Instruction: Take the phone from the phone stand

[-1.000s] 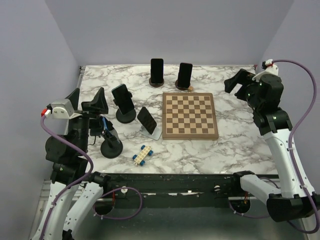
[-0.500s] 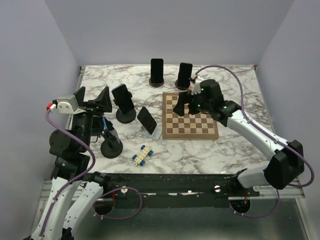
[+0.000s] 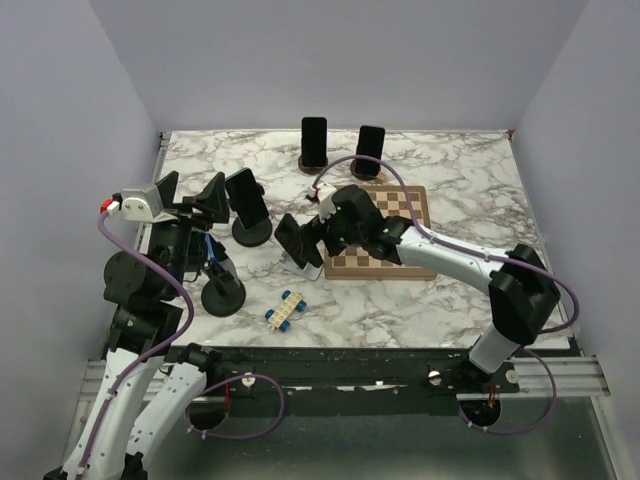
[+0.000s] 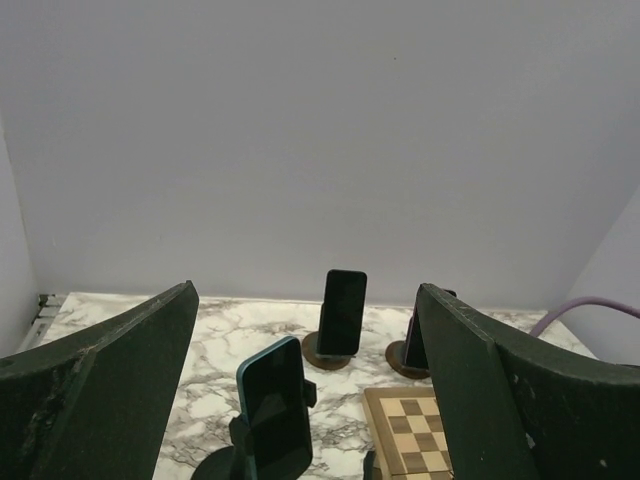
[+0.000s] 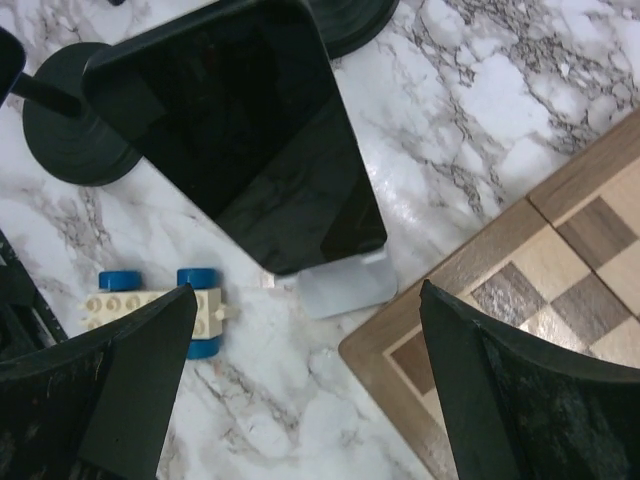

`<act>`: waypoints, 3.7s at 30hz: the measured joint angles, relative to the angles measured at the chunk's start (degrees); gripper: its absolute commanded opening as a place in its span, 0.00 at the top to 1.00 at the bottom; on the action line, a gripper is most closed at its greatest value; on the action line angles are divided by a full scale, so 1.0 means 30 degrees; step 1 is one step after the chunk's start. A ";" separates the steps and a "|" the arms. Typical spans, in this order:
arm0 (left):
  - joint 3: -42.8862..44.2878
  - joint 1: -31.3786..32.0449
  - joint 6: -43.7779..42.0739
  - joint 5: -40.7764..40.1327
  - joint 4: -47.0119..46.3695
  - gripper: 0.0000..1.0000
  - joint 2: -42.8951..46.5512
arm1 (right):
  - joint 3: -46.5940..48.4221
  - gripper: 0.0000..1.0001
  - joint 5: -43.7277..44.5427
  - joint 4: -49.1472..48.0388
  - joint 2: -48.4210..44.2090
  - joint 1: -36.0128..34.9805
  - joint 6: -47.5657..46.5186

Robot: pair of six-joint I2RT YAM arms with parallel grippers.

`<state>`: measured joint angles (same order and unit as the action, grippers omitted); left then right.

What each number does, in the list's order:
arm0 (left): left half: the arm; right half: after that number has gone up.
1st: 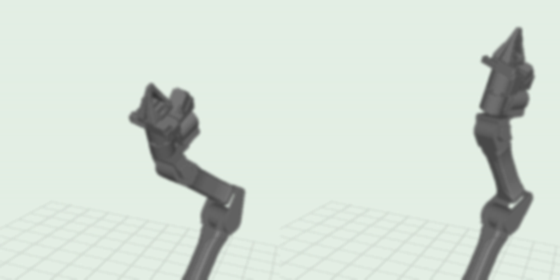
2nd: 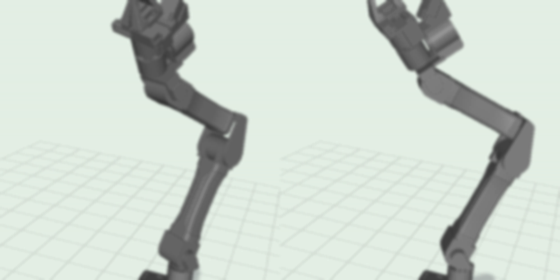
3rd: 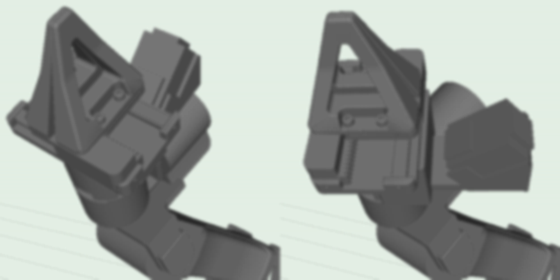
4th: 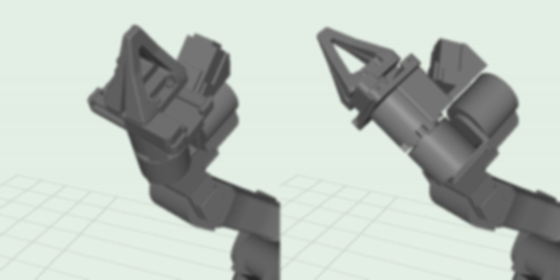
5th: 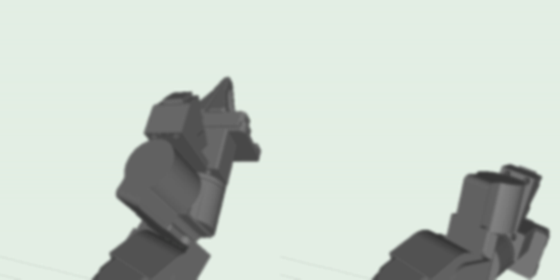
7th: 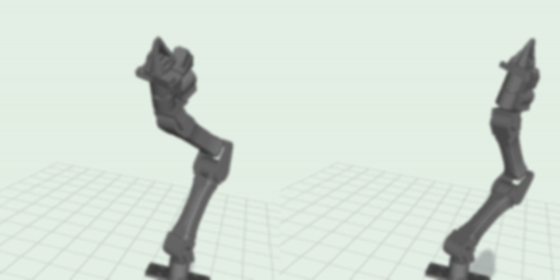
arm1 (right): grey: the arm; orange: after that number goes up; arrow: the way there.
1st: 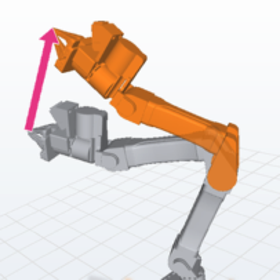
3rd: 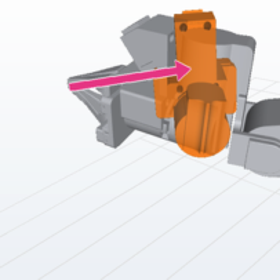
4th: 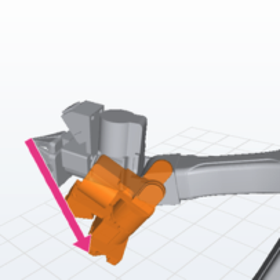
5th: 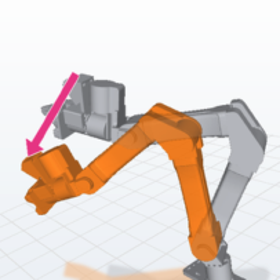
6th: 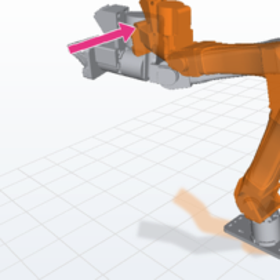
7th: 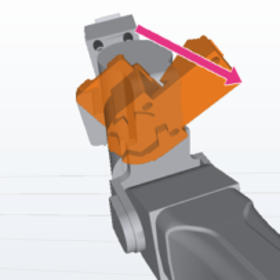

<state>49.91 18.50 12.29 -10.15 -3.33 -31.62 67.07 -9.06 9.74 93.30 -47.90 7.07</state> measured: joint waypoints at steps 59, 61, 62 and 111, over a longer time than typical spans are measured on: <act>-0.0036 0.0131 0.0007 0.0204 -0.0007 0.01 -0.0663 | 0.4124 0.35 -0.0240 -0.2251 0.4517 -0.1122 -0.3206; -0.0036 0.0131 0.0007 0.0211 0.0000 0.01 -0.0685 | 0.4124 0.38 -0.0211 -0.2229 0.4517 -0.1122 -0.3169; -0.0036 0.0131 0.0007 0.0211 0.0000 0.01 -0.0685 | 0.4124 0.40 -0.0204 -0.2229 0.4517 -0.1122 -0.3155; -0.0036 0.0248 0.0379 0.0619 0.0007 0.01 -0.0874 | -0.0175 0.99 0.4014 0.5282 -0.2368 1.2947 1.5074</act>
<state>49.80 19.25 13.43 -8.29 -3.31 -34.24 66.54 2.98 25.58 86.19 -9.06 52.29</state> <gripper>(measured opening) 0.987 0.806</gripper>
